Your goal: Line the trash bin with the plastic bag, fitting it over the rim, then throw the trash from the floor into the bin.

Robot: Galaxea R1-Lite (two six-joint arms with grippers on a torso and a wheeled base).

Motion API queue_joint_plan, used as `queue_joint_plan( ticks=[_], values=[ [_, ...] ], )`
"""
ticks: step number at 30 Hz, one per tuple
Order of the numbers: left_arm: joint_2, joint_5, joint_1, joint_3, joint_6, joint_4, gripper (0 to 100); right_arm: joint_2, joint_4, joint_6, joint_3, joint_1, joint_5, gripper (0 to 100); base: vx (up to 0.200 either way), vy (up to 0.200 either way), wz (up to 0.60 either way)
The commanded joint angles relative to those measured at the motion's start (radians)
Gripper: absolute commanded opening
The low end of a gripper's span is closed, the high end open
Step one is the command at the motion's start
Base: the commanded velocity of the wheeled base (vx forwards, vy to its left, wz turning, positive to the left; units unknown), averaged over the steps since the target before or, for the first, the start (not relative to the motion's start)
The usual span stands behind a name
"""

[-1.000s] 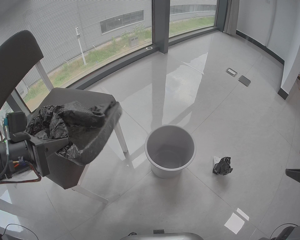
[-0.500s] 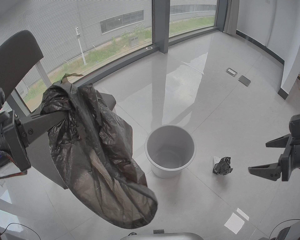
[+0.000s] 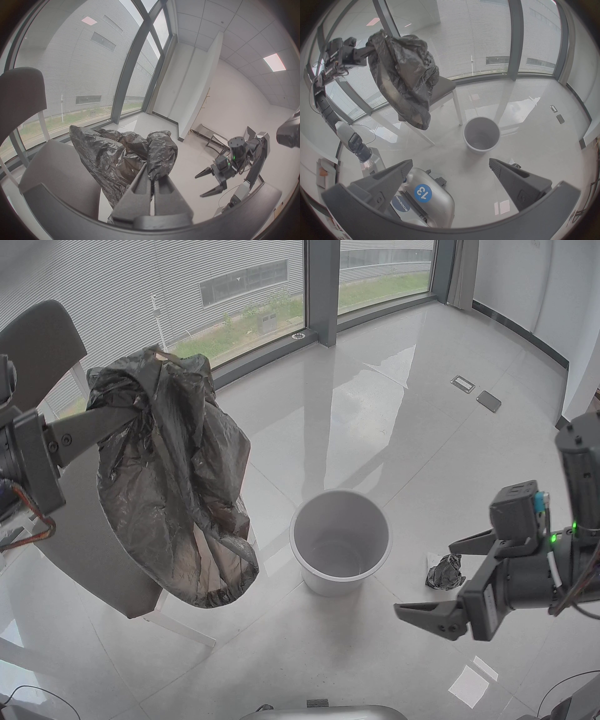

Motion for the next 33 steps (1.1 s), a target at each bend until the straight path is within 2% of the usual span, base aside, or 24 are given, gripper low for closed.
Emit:
queue_joint_plan(
  ticks=[1,16,20,27,31,33],
  values=[
    [0.054,0.020,0.001,-0.052,-0.019,-0.001,0,0.102,-0.052,0.002,-0.013,0.019,-0.009,100,0.000,0.000,0.00],
    [0.138,0.047,0.000,-0.204,-0.045,0.007,0,0.309,-0.139,-0.001,-0.078,0.008,-0.011,100,0.000,0.000,0.00],
    [0.144,0.047,0.000,-0.215,-0.045,0.007,0,0.395,-0.144,0.003,-0.190,-0.024,-0.011,100,0.000,0.000,0.00],
    [0.156,0.047,-0.009,-0.239,-0.068,0.012,0,0.536,-0.145,0.014,-0.335,-0.027,-0.011,100,0.000,0.000,0.00],
    [0.159,0.049,-0.011,-0.257,-0.073,0.032,0,0.592,-0.144,0.065,-0.417,-0.027,-0.012,100,0.000,0.000,0.00],
    [0.166,0.049,-0.011,-0.264,-0.074,0.036,0,0.645,-0.135,0.109,-0.509,-0.029,-0.037,100,0.000,0.000,0.00]
  ],
)
